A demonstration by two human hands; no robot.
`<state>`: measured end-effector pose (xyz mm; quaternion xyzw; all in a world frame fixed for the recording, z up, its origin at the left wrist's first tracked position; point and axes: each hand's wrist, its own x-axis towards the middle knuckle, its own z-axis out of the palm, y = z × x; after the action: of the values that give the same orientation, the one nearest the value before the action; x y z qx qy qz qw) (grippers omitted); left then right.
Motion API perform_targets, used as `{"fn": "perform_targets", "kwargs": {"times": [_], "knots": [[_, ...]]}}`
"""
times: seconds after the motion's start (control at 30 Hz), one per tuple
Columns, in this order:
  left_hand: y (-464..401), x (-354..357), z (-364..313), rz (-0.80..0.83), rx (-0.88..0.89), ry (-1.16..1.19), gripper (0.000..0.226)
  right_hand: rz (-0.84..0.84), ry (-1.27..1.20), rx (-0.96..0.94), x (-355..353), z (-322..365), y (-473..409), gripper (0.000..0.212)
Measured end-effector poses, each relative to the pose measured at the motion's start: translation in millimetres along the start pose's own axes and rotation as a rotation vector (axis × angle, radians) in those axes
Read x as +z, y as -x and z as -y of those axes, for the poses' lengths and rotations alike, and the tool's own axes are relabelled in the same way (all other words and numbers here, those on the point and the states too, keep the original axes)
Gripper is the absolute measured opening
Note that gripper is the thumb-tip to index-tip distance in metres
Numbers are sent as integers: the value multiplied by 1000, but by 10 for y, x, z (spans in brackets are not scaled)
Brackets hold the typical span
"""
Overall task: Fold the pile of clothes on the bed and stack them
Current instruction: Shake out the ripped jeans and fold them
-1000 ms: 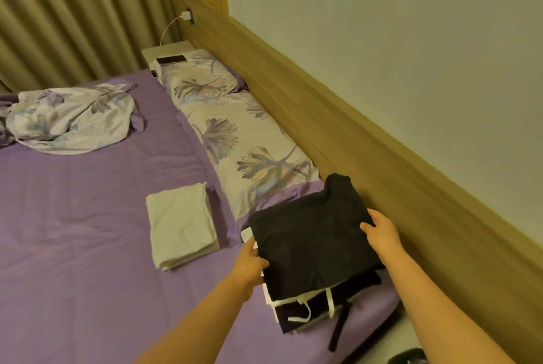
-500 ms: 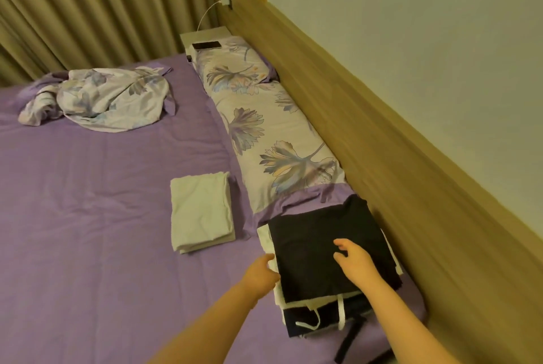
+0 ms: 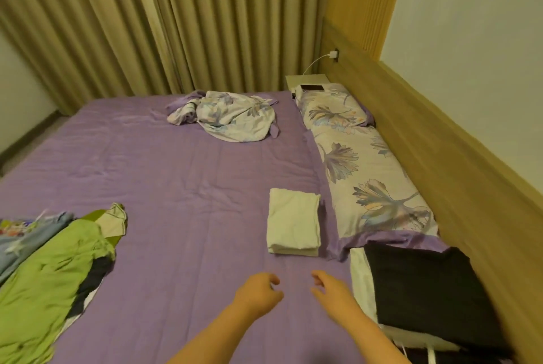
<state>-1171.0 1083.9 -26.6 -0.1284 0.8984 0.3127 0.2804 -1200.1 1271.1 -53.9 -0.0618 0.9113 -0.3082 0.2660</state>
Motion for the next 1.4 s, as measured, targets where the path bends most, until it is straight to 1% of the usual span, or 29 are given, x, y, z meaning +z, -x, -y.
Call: {"fn": "perform_targets", "kwargs": {"times": [0.1,0.2,0.43,0.5,0.67,0.87,1.0,1.13,1.17,1.2,1.23,1.27,1.3,1.4], "knots": [[315,-224,567,-61,-16,-53,43,39,105,-59,367,502,24,40],[649,-423,1197,-120,-59,-58,42,72,198,-137,809,1031,86,40],[1395,-731,2709,-223,-205,47,41,115,431,-361,1986,2160,294,39],[1564,-771,3051,-234,-243,65,43,127,490,-411,2271,2378,349,39],[2075,-815,3866,-261,-377,137,43,234,517,-493,2960,2895,465,37],[2369,-936,4466,-261,-522,269,40,277,529,-553,3359,3438,409,35],[2326,-1072,4621,-286,-558,325,39,290,544,-600,3480,3712,238,35],[2197,-1259,4703,-299,-578,324,37,329,553,-617,3564,3893,13,35],[2146,-1334,4725,-309,-579,319,35,328,552,-623,3579,3941,-63,35],[2085,-1412,4757,-321,-583,320,28,324,549,-632,3591,3996,-153,35],[2020,-1493,4792,-339,-581,322,16,319,547,-638,3605,4061,-249,35],[1953,-1575,4824,-357,-577,334,12,319,550,-640,3616,4127,-341,35],[1883,-1658,4859,-373,-581,340,18,321,559,-643,3628,4200,-431,35],[1729,-1836,4990,-412,-570,348,12,327,589,-666,3698,4415,-624,32]]}}
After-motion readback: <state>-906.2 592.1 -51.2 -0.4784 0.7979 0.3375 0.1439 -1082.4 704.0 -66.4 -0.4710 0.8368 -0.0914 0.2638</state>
